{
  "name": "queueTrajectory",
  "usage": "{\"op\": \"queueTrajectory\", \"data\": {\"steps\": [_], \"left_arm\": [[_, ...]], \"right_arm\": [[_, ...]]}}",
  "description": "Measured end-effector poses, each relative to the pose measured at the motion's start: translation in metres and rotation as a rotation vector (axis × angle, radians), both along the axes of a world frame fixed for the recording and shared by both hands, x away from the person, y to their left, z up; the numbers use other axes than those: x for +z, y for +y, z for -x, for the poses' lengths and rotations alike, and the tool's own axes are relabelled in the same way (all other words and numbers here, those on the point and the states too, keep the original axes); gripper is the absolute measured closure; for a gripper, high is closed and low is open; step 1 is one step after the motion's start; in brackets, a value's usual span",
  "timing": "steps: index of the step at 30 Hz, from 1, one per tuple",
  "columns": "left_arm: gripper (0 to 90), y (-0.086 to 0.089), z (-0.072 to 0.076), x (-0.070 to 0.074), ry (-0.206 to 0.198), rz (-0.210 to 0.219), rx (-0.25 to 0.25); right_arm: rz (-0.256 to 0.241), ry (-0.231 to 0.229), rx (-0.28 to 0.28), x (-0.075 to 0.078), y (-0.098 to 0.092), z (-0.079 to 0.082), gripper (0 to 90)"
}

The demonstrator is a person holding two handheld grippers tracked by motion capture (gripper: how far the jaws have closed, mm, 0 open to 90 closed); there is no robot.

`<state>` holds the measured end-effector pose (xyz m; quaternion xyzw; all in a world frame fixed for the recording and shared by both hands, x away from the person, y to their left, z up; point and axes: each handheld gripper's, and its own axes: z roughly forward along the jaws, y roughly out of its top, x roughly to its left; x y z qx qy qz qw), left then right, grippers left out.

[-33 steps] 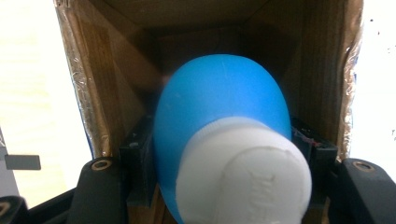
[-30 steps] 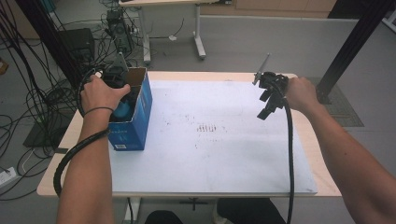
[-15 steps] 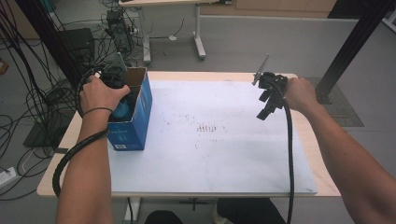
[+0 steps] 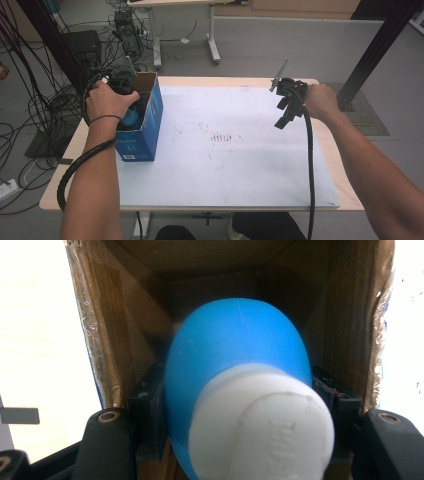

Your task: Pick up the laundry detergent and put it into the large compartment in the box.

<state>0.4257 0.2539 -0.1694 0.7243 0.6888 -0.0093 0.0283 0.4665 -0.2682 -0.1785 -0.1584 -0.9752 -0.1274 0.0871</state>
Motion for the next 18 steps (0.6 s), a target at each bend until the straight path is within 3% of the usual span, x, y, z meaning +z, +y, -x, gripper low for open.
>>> {"op": "queueTrajectory", "data": {"steps": [18], "left_arm": [[37.6, 0.0006, 0.0003, -0.0004, -0.004, 0.001, 0.004]], "right_arm": [[-0.002, -0.003, 0.004, -0.0007, 0.0017, -0.0004, 4.1]]}}
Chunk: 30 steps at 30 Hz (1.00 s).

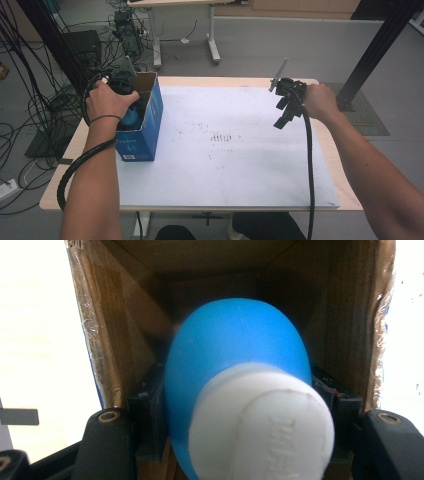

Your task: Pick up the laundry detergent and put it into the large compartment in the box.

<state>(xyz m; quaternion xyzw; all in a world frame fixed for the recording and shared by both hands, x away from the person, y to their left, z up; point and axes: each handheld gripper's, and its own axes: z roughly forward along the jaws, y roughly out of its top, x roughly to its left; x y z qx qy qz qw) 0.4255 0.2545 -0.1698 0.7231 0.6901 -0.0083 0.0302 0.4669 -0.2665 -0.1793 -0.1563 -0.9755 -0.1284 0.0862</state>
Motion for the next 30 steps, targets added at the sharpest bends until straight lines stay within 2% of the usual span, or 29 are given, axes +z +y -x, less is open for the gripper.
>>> {"op": "queueTrajectory", "data": {"steps": [30], "left_arm": [[37.7, -0.0012, -0.0012, 0.0000, 0.004, -0.004, 0.004]], "right_arm": [[0.001, -0.002, 0.001, 0.0009, -0.0008, 0.0012, 4.1]]}}
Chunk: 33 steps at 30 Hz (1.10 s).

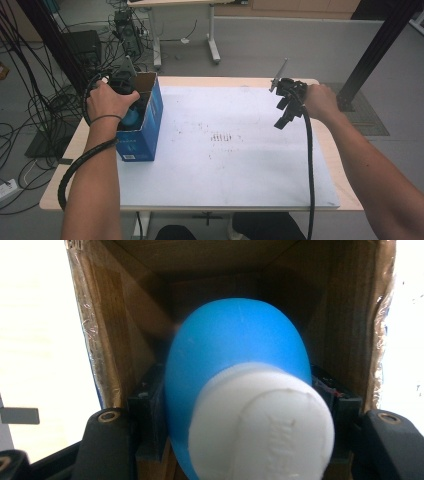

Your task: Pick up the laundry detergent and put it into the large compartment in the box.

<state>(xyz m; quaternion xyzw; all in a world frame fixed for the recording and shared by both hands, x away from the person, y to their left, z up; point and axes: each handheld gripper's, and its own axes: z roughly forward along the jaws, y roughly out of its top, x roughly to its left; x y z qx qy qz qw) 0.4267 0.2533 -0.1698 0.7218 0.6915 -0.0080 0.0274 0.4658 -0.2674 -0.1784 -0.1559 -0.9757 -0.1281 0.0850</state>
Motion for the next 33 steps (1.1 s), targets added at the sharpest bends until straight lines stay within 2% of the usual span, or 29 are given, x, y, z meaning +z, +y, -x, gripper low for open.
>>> {"op": "queueTrajectory", "data": {"steps": [33], "left_arm": [[37.7, 0.0030, 0.0006, -0.0003, -0.003, 0.007, 0.010]], "right_arm": [[-0.001, 0.000, -0.006, 0.0003, -0.0026, 0.0000, 4.0]]}}
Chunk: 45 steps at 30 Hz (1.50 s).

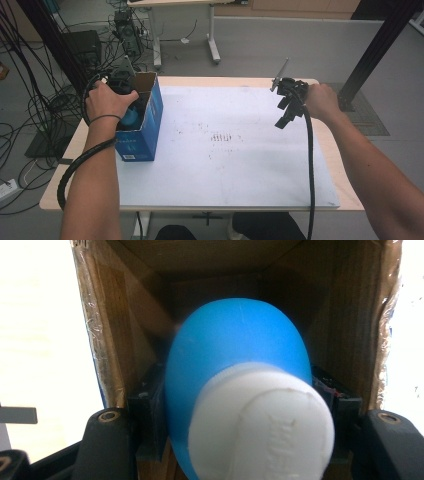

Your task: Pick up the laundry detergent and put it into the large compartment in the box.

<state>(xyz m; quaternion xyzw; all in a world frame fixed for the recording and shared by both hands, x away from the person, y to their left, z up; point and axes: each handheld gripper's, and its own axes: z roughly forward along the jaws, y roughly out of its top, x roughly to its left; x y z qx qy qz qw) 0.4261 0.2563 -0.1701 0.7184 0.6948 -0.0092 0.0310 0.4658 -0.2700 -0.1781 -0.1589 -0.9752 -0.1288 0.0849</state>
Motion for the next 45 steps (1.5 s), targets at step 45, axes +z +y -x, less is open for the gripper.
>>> {"op": "queueTrajectory", "data": {"steps": [45], "left_arm": [[32.1, -0.001, 0.003, 0.028, -0.011, -0.015, 0.008]], "right_arm": [[-0.018, 0.000, -0.001, -0.004, -0.003, 0.002, 4.2]]}}
